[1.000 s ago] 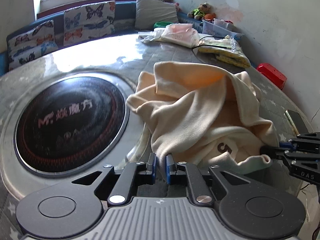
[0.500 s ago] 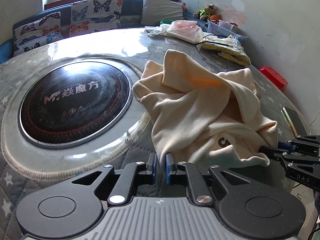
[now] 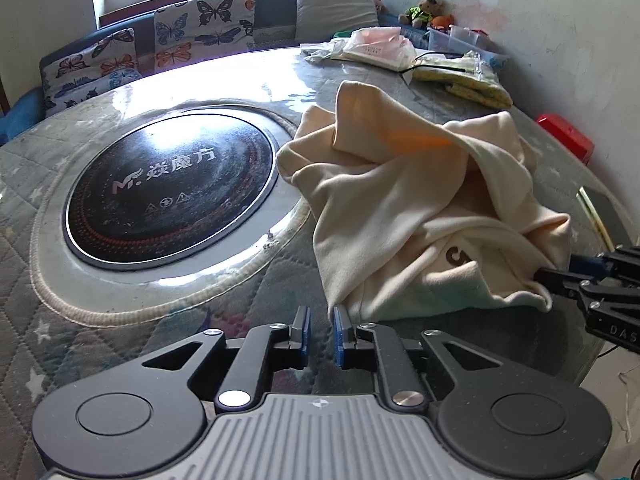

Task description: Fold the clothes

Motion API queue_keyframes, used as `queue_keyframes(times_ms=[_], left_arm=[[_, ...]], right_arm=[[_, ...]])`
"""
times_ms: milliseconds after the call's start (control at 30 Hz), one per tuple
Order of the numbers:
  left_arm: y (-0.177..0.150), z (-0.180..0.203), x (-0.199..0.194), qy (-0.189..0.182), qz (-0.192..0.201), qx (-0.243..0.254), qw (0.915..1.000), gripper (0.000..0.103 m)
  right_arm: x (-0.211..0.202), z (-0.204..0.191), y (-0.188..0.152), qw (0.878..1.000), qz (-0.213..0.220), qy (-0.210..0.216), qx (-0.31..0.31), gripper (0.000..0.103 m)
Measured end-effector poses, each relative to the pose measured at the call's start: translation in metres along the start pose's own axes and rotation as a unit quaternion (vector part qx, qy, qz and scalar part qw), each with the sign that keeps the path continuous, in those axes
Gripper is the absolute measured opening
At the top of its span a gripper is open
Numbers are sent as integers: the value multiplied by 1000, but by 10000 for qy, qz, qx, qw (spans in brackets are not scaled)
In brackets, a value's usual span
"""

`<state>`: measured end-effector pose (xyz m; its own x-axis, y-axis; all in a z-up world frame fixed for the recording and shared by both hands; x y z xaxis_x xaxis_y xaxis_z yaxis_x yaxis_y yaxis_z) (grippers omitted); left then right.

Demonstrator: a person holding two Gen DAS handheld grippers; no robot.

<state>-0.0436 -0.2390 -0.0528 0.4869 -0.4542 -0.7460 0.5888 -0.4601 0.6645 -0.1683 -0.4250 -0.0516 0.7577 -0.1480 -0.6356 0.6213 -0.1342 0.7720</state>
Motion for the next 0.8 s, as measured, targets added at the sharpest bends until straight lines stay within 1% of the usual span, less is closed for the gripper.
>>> queue_keyframes(times_ms=[33,167,233,300,333,433,533,667,800], left_arm=[[0,0,0,51,-20,29,10000,21],[0,0,-2,172,-32,222,9996,27],[1,0,-4,231,-16,311,9992,35],[4,1,-7,265,16,388,9989,38],[6,0,-8,275,30,415,9988,41],[15,1,-11,275,105,516,9982,47],[26,5,-10,237,205,636,9975,50],[37,12,-2,197,225,755,9967,51],[45,18,9,144,220,821,9963,53]], right_arm=[[0,0,0,10000,4,-17,-4,35],[-4,1,1,9999,68,-82,-17,39],[-8,2,3,9999,108,-122,-3,42],[-11,2,6,9998,137,-129,-26,44],[-13,3,8,9998,158,-148,-47,45],[-15,3,18,9996,245,-139,-70,46],[-13,2,33,9992,360,-111,-142,49],[-3,-1,50,9987,471,-34,-201,49],[16,-8,70,9980,544,119,-315,49]])
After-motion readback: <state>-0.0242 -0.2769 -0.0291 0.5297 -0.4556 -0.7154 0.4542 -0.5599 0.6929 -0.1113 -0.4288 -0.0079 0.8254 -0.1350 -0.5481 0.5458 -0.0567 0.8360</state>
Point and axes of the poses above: each gripper's, at about its wrist camera, not at the fingertips, and x roughly the way its jaws point, z to its right, y to its top, the point moved 10 cm from there along x, roughly the way its jaws point, and after that the axes turned 4 degrees about z, right-handed, at the moved point
